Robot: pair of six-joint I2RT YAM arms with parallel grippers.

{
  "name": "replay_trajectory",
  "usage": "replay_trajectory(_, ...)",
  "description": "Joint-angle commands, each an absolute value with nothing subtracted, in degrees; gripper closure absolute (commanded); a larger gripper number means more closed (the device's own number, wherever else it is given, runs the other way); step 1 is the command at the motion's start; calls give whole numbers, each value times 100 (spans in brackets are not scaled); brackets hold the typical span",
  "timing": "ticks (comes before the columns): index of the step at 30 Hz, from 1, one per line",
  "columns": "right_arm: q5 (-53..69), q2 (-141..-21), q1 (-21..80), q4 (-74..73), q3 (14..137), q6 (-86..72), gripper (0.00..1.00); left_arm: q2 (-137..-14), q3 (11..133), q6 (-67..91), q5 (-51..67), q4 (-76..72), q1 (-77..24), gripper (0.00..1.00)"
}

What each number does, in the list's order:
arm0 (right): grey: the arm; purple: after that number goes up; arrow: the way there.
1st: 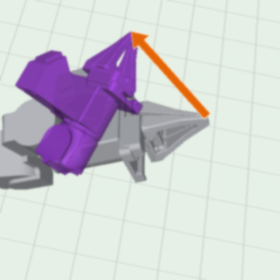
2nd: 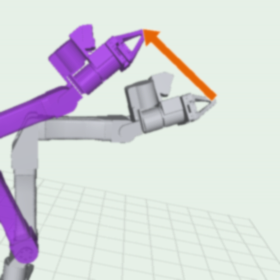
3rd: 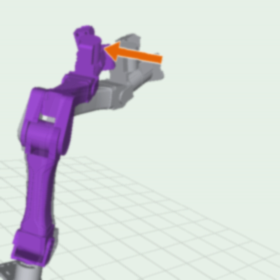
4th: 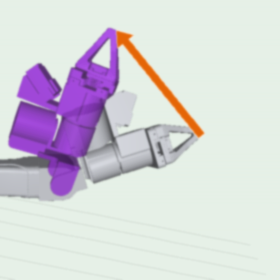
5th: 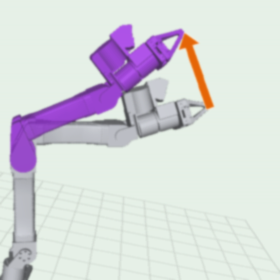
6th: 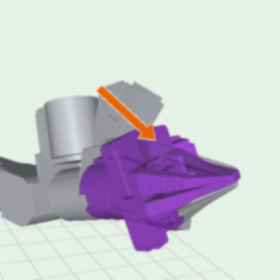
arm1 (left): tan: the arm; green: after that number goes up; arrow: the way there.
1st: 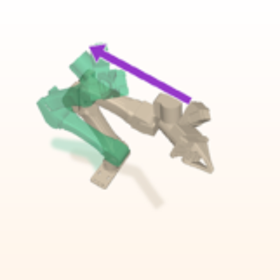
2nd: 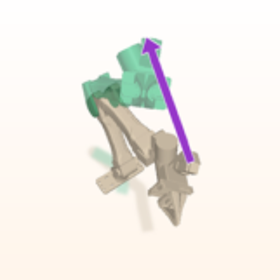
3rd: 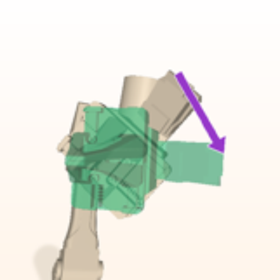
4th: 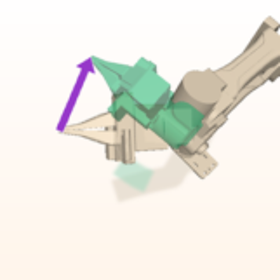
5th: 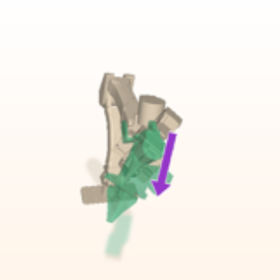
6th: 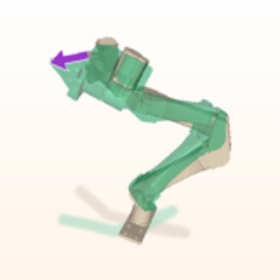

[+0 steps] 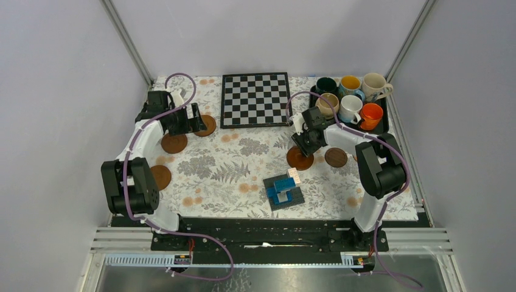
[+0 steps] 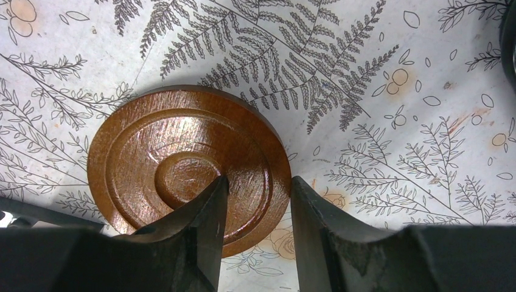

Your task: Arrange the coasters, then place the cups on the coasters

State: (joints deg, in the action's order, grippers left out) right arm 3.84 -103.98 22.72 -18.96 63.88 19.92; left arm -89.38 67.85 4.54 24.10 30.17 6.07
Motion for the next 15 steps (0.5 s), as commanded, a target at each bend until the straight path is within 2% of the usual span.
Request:
replay_trajectory(1, -162, -10396, 2238, -2184, 6310, 2231, 55, -9019, 6835, 366, 2538, 2777, 628, 1)
replay_trajectory(12, -281, -10462, 2030, -2240, 6383, 2268, 54, -9250, 6913, 291, 2214, 2769, 633, 1)
replay_trajectory(15, -217, -10490, 2031, -2267, 6474, 2255, 50, -9374, 7009, 269, 2038, 2718, 631, 1)
